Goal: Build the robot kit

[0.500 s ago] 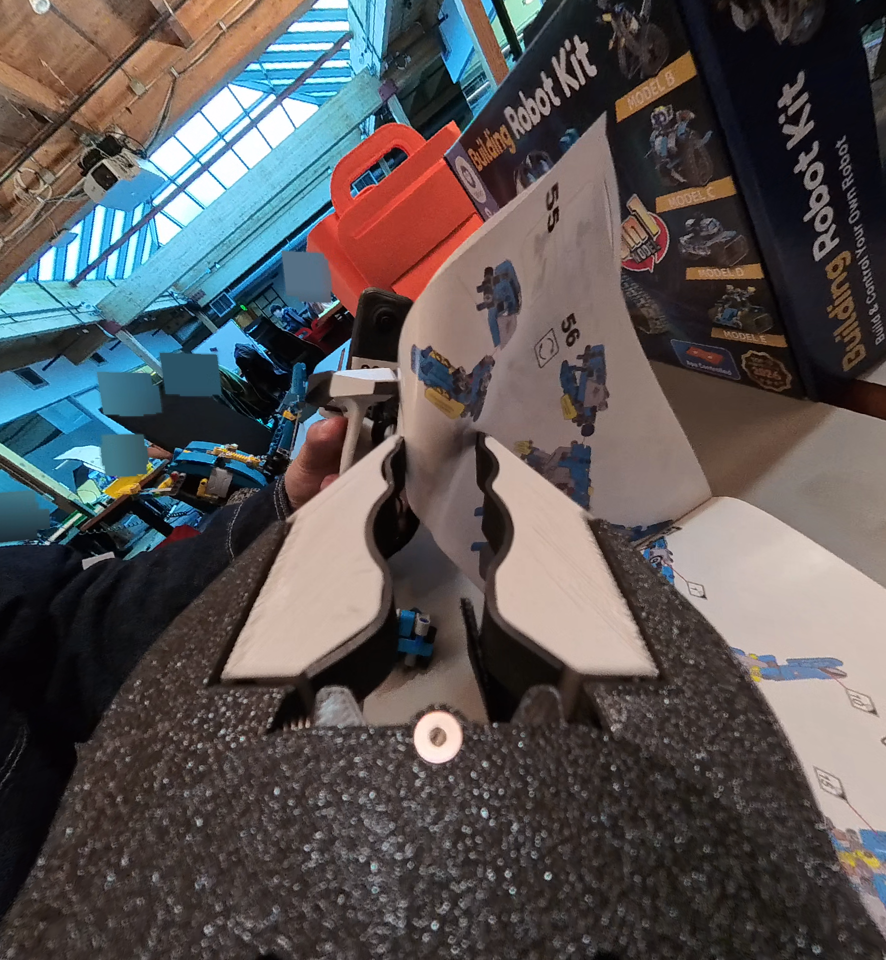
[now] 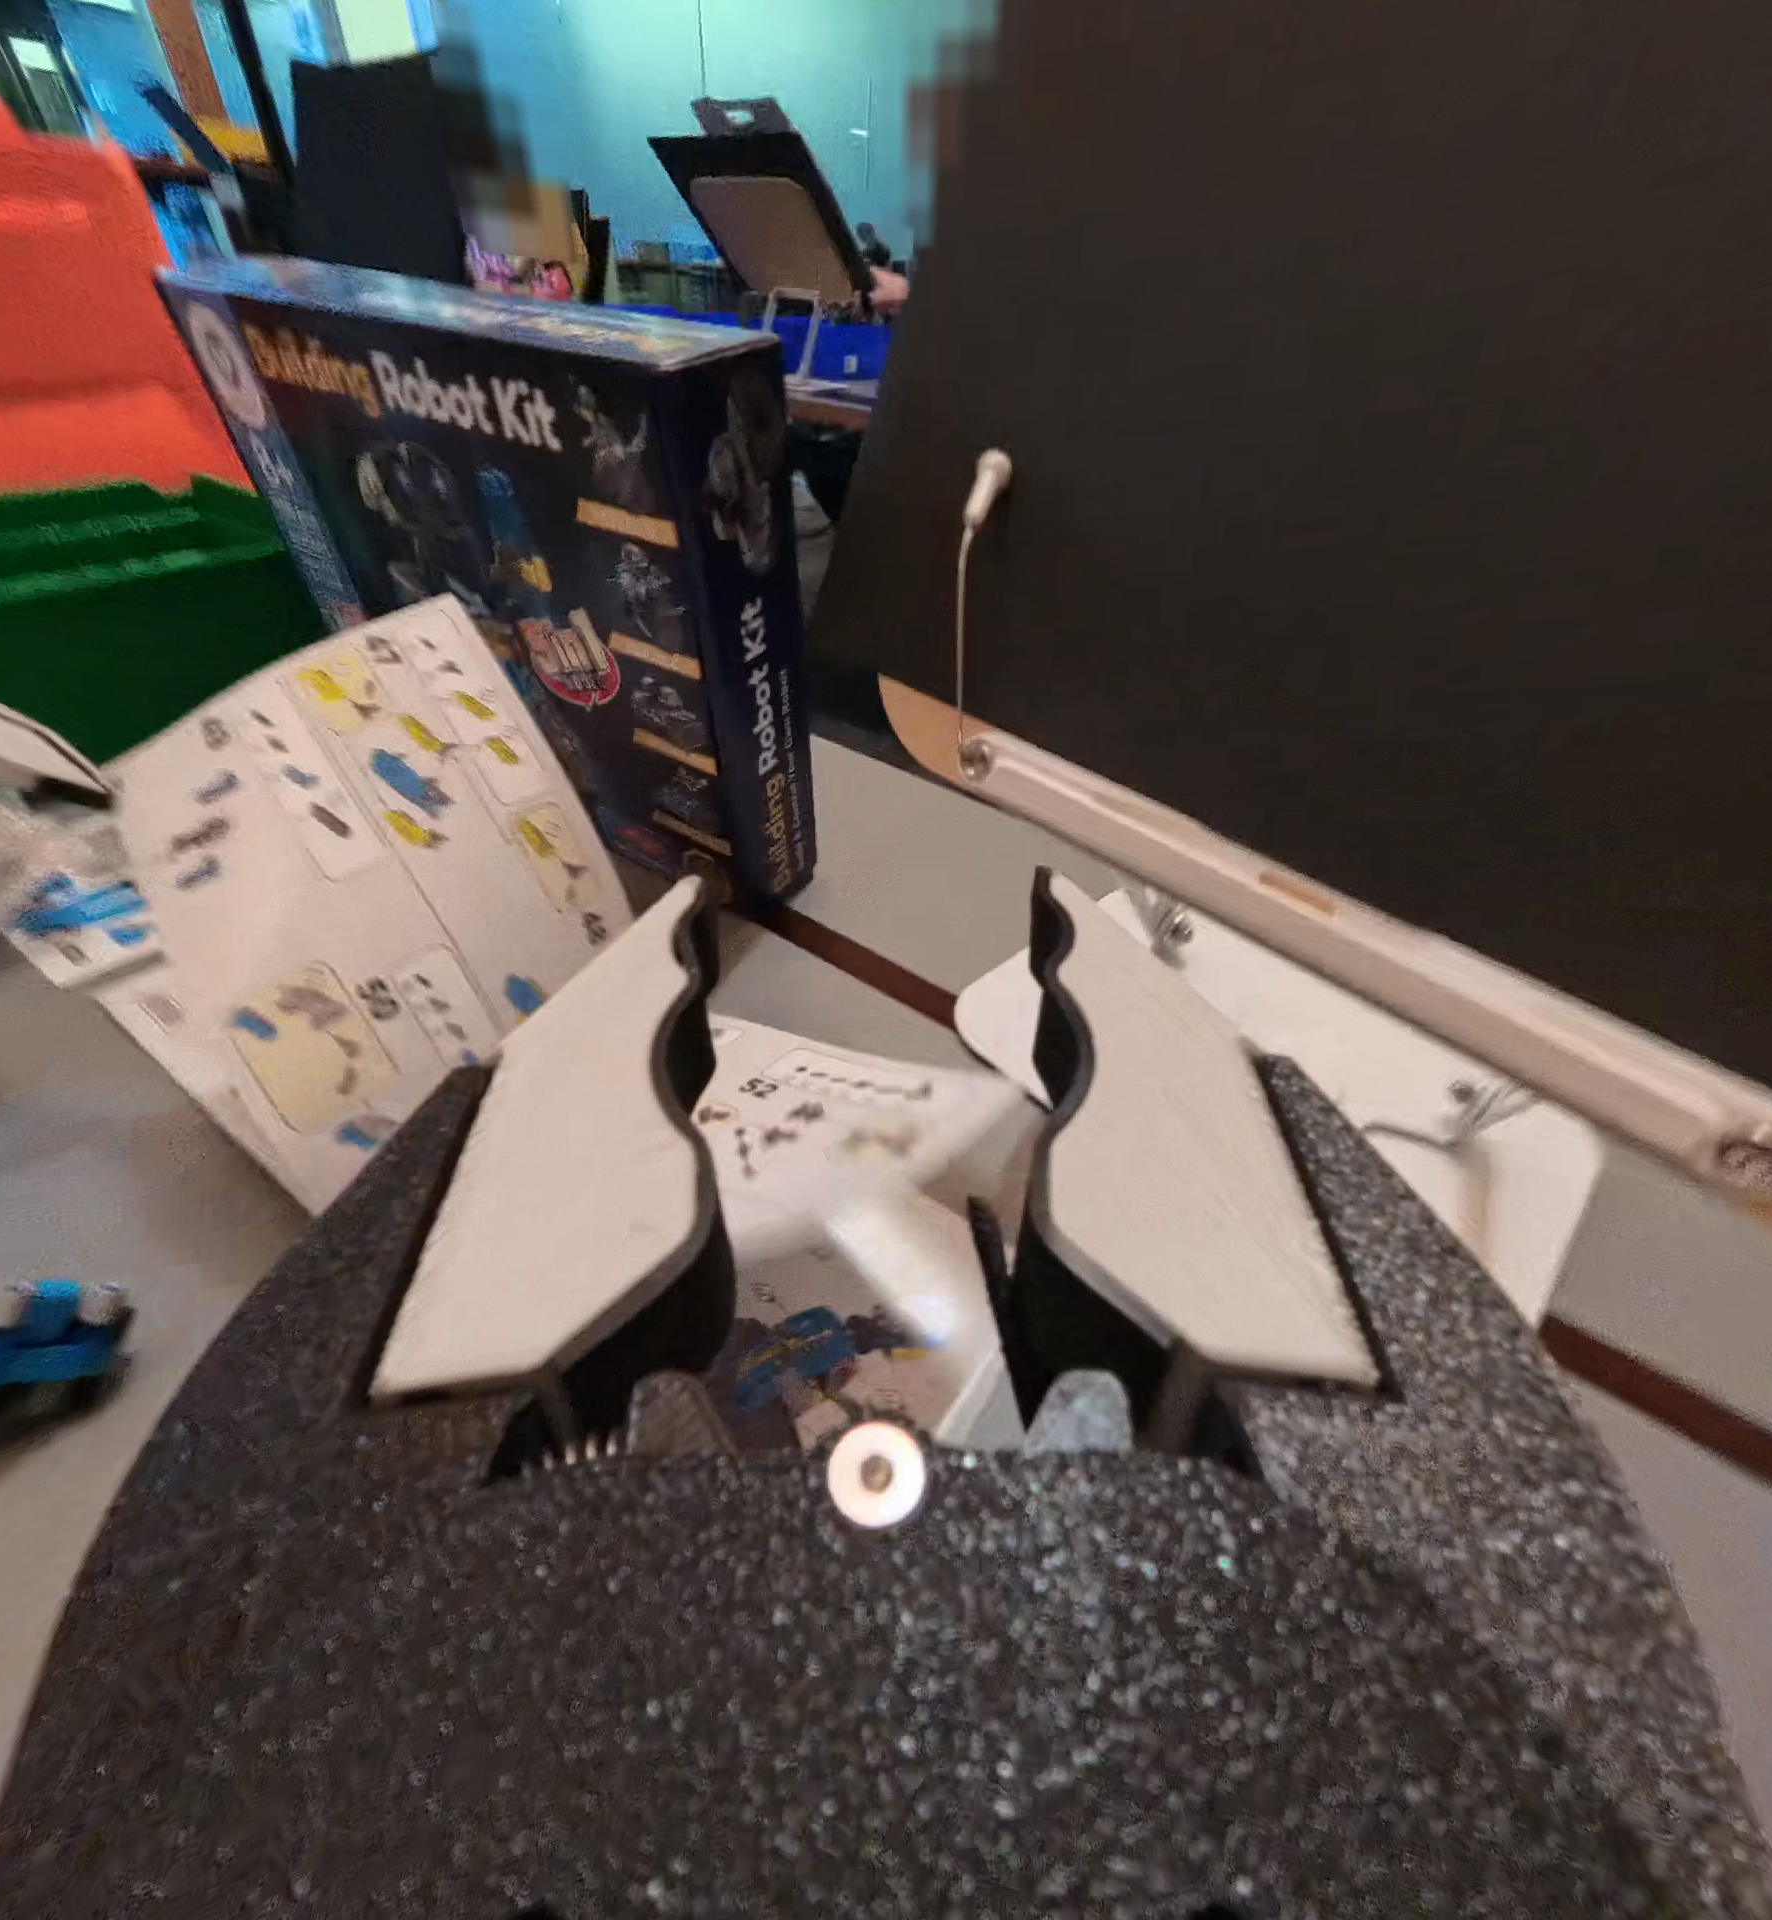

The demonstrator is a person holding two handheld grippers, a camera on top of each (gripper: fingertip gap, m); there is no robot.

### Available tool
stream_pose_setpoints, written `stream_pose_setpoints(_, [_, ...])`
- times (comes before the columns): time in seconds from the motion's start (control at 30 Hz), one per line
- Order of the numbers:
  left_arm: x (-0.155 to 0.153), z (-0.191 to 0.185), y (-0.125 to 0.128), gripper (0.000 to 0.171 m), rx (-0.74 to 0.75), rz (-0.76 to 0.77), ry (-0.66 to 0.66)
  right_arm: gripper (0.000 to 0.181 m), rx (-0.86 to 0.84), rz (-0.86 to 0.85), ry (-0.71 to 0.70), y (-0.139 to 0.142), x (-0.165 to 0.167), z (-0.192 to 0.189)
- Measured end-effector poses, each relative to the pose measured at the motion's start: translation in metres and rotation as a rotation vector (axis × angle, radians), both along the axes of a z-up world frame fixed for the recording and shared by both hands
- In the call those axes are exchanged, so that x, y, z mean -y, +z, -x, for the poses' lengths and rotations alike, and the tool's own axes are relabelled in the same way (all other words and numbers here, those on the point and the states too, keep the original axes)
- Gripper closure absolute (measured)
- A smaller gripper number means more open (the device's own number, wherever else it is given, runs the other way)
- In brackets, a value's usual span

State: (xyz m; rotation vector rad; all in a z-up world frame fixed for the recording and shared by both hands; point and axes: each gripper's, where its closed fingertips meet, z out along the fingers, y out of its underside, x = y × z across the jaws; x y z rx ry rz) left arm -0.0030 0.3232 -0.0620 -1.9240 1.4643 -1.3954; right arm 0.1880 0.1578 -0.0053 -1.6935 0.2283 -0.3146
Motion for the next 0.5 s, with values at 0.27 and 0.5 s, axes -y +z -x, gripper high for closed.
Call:
stream_pose_setpoints(0.27, [-0.085, 0.029, -0.013, 0.147, -0.168, -0.267, 0.411, 0.124, -0.160, 0.504, 0.284, -0.120, -0.069, 0.096])
stream_pose_setpoints(0.5, [0.011, -0.019, -0.036, 0.147, -0.155, -0.224, 0.046, 0.136, -0.226, 0.607, 0.438, -0.146, -0.093, 0.137])
